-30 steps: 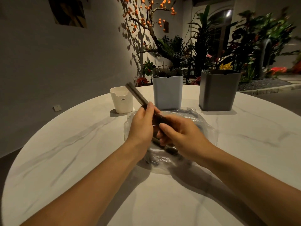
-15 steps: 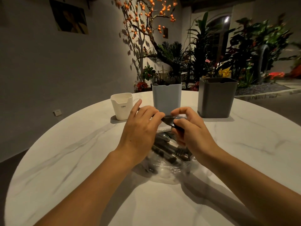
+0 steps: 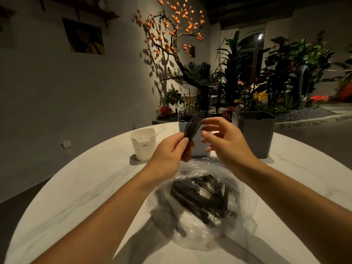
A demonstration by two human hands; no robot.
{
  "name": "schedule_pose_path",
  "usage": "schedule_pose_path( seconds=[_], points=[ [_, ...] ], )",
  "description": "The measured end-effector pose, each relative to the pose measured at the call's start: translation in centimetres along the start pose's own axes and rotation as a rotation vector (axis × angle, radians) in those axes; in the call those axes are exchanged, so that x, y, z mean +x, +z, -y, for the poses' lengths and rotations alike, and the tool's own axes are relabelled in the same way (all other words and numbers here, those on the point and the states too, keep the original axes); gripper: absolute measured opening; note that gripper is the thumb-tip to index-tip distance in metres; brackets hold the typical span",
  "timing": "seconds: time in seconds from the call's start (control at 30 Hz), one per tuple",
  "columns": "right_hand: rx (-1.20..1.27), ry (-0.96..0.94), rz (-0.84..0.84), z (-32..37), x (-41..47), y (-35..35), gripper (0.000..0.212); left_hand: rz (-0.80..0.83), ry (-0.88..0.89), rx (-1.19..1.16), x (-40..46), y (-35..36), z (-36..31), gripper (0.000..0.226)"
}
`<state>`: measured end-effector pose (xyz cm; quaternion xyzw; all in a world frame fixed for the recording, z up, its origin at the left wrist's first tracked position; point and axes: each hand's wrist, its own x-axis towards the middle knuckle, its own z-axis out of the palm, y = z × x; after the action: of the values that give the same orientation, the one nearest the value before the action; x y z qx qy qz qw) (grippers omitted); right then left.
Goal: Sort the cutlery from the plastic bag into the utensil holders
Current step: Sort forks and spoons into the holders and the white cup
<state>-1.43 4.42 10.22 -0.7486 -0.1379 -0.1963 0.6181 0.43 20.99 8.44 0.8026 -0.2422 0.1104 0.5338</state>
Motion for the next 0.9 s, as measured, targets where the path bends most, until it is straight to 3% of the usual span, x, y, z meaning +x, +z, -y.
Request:
schedule_pose_path(
  seconds=[0.2, 0.43, 0.63, 0.73, 0.9],
  points=[
    [-0.158, -0.208, -0.024, 1.5, 3.6, -0.7, 0.025, 0.053, -0.061, -0.202, 2.8, -0.2, -1.3, 0.026],
    [-0.197, -0.366, -0.076, 2.1, 7.2, -1.1, 0.039, 0.034, -0.022, -0.22, 7.2, -0.1, -1.9, 0.023],
    [-0.493, -0.73, -0.233, 2.9, 11.8, -1.4, 0.031, -0.261, 0.007, -0.157, 12.1, -1.5, -2.3, 0.029],
    [-0.588, -0.83, -0.325, 2.9, 14.6, -1.8, 0.031, -0.262, 0.001, -0.135, 14.2, -1.8, -1.7, 0.036],
    [-0.711, -0.856, -0.304, 1.4, 18.0, -1.2, 0.036, -0.287, -0.016, -0.058, 17.1, -1.2, 0.2, 0.04]
  ],
)
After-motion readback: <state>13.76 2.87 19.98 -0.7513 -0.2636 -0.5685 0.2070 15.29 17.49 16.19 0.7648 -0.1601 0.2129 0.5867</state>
